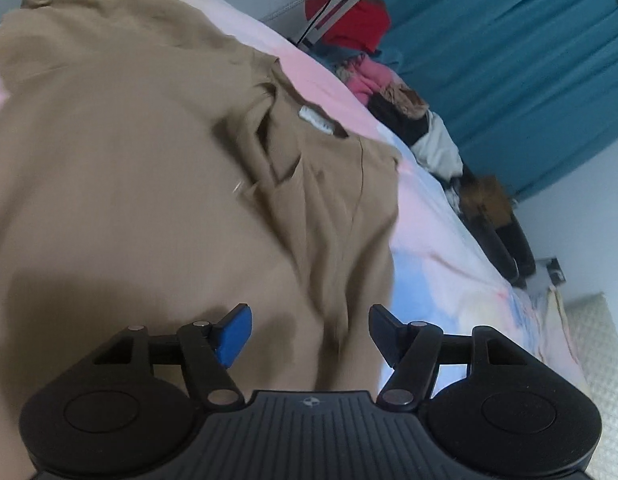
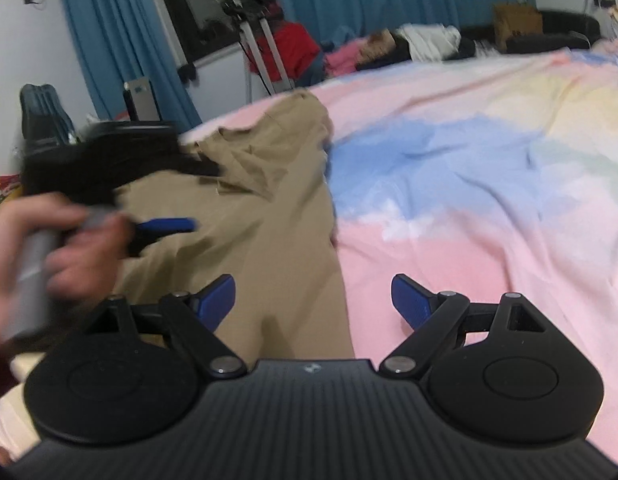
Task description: Fold clothes
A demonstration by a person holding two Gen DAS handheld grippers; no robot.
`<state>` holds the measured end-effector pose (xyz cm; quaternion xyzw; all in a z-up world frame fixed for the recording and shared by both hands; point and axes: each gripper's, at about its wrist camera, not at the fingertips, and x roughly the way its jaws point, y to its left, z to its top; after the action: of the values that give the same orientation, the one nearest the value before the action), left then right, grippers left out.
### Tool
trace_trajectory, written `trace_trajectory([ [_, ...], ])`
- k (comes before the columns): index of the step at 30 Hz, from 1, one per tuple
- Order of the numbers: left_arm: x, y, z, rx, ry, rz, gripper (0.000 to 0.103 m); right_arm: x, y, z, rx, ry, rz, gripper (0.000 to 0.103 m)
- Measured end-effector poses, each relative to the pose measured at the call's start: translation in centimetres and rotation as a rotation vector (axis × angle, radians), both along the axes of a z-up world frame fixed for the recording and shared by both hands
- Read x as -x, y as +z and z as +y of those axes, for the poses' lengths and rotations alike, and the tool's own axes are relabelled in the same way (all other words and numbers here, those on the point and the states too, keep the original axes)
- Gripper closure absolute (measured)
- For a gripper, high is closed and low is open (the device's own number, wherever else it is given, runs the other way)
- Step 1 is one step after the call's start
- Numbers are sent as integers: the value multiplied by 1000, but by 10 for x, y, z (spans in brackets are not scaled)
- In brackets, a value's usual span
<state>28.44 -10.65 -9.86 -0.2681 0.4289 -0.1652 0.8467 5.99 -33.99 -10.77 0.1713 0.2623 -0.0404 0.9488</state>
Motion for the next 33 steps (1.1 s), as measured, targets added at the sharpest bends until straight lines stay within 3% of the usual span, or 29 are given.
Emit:
trace_trajectory([
  [6, -52, -35, -39, -162, 3, -44, 39, -17, -12, 12, 26, 101, -8, 16],
  [9, -61, -34, -50, -270, 17, -116, 62, -24, -15, 17, 39, 135, -4, 16],
  [11, -68, -32, -51, -278, 2, -136, 88, -26, -17, 18, 41, 136, 5, 16],
  [12, -72, -29, -50, -267, -12, -138, 96, -26, -17, 18, 41, 134, 8, 16],
  [13, -74, -24, -51, -271, -30, -146, 97, -25, -17, 18, 40, 132, 9, 16],
  [16, -82, -1, -57, -346, -73, -192, 98, -25, -18, 17, 36, 124, 13, 16],
  [19, -95, 9, -57, -464, -39, -178, 98, -26, -19, 14, 28, 110, 19, 17],
  [23, -108, -6, -65, -688, -29, -165, 98, -26, -20, 14, 38, 106, 16, 16],
  [28, -100, -18, -78, -737, -69, -251, 92, -27, -19, 13, 62, 99, 6, 16],
  [31, -82, -5, -74, -688, -87, -266, 68, -26, -17, 12, 66, 96, -14, 16],
  [33, -62, 7, -67, -652, -95, -277, 62, -26, -15, 12, 75, 99, -31, 16],
])
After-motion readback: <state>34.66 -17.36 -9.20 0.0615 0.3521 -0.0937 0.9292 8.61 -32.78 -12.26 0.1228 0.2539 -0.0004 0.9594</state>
